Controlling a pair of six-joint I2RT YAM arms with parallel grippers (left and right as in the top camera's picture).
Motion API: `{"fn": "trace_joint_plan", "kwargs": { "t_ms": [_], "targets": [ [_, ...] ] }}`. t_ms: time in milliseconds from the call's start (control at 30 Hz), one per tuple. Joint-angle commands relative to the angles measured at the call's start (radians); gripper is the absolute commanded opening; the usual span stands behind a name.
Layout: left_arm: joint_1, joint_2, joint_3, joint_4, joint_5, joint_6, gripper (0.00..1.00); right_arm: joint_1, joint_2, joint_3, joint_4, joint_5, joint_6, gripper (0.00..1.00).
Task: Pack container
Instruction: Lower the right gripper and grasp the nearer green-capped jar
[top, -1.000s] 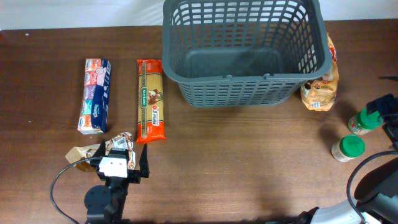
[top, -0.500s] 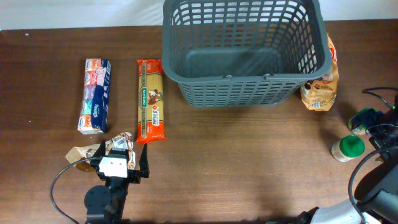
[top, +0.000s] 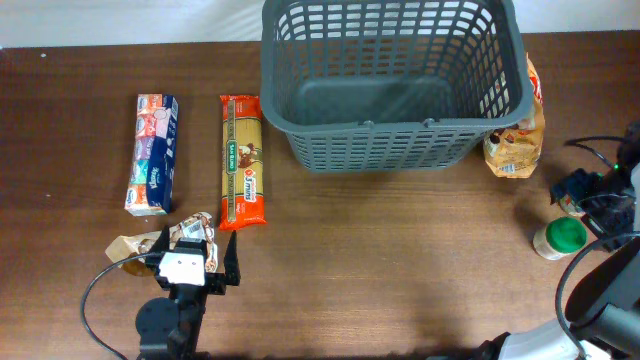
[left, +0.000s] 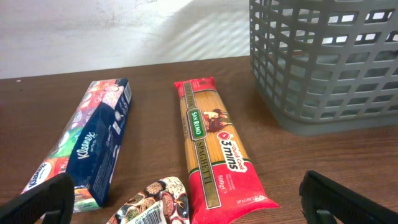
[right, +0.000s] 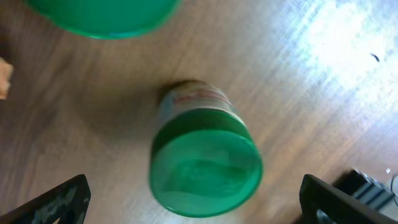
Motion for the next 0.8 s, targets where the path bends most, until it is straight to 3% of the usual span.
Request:
{"fn": "trace_joint_plan", "kwargs": {
  "t_ms": [0,767],
  "targets": [
    [0.006,-0.008,-0.005,0.002,-0.003,-0.006,0.99,0.017,0.0,-0.009,0.012,-0.005,-0.01,0.99],
    [0.006,-0.008,-0.005,0.002,-0.003,-0.006,0.99,0.015,0.0,-0.155,0.121,0.032,-0.045,0.99]
  ]
}}
